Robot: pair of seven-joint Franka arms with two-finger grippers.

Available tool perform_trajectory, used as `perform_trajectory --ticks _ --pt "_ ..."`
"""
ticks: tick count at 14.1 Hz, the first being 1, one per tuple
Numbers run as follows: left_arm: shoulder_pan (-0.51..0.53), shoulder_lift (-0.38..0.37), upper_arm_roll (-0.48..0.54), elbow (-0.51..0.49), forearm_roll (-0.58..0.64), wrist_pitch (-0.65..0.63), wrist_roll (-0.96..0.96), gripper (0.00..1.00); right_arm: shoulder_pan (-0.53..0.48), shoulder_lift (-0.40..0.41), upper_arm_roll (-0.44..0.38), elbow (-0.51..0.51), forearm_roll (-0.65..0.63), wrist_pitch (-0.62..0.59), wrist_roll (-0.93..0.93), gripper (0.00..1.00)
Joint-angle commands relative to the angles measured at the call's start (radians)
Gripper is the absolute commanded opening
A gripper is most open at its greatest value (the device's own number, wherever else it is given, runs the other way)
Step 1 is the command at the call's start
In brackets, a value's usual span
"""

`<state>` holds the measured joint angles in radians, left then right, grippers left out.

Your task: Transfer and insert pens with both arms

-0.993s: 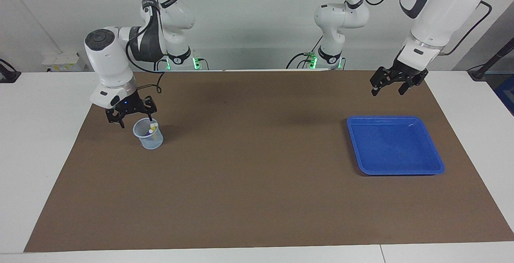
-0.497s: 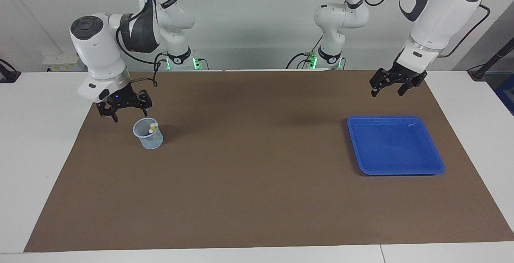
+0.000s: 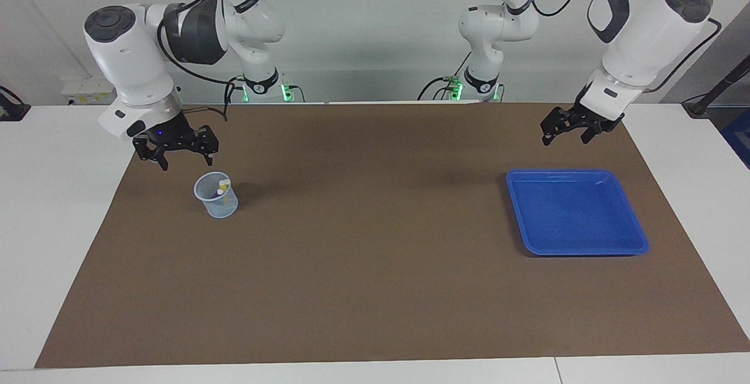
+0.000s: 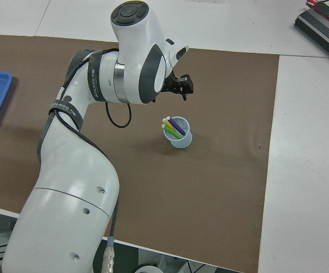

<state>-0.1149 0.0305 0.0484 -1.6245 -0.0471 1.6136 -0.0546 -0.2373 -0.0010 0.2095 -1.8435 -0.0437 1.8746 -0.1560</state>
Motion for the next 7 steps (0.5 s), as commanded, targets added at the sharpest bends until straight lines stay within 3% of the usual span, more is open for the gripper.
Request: perform_trajectory --ticks 1,4,7 --pt "-0.002 0.000 0.010 0.002 0.012 -0.015 0.013 1.00 0.003 0.032 0.004 0.088 0.019 -0.075 0.021 1.00" --pt "0.026 -0.007 -0.021 -0.037 0.007 0.074 0.010 1.00 0.050 0.032 -0.024 0.148 0.022 -0.164 0.024 1.00" --pt "-0.006 -0.014 -0.012 -0.031 0.007 0.083 0.009 1.00 0.189 0.032 -0.175 0.185 0.033 -0.224 0.029 1.00"
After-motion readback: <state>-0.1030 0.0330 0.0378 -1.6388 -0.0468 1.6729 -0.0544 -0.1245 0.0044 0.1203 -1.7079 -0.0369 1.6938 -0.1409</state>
